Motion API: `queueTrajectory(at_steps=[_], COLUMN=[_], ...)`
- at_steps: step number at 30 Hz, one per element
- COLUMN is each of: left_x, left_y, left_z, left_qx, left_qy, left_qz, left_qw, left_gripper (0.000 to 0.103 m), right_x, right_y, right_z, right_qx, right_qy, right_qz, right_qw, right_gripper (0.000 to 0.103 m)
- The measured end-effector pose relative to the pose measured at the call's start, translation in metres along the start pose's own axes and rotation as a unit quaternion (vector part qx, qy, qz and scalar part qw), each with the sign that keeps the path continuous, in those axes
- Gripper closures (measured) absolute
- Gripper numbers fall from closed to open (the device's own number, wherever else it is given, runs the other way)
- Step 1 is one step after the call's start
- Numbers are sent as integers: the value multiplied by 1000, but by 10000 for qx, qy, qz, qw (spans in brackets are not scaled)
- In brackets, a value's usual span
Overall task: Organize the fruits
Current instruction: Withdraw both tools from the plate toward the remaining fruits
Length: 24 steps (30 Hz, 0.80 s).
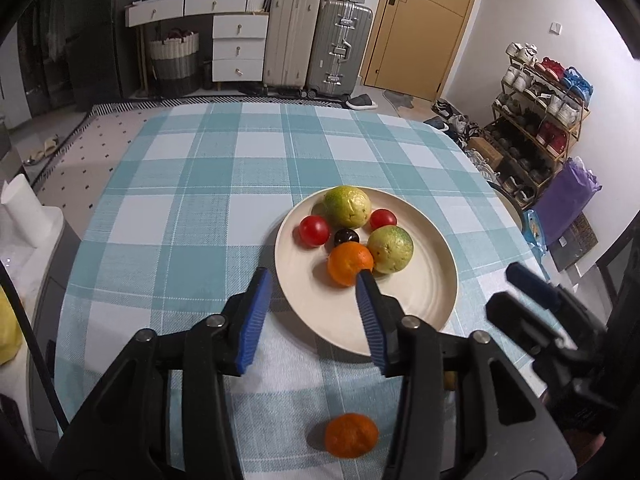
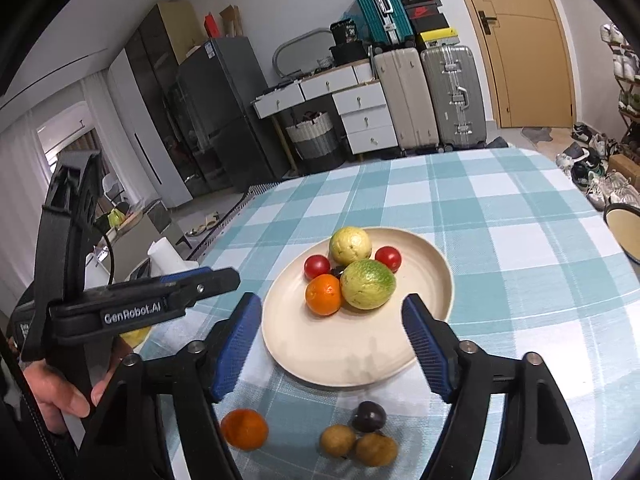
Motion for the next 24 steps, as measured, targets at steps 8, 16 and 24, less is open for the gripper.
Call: queueTrajectory(at_steps=[8, 16, 24], left_x=[13, 32, 47], left_y=[3, 5, 1], left_z=[-19, -37, -56], left_qx=[-244, -354, -188], left_qy=[-270, -450, -635], left_qz=[-60, -139, -201], left_qw=[9993, 9983, 9976], left_gripper=[41, 23, 17], right_x=[3, 9, 10], right_y=[-1, 3, 6], right_z=[-24, -46, -73], right_qx=[-13, -116, -207], right_qy=[-198, -326, -642], right_qz=[-197, -276, -309], right_qw=[9996, 9990, 9972], right_gripper=[21, 14, 3])
Point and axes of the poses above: each gripper's, at about its wrist camera, not at the fingertips, and z roughly the way its jaws point, y to its left, x to its underside, the point moved 10 cm from there along z, roughly the way its jaws point, and after that the axes turned 6 degrees about -x, right-handed, at the moved point
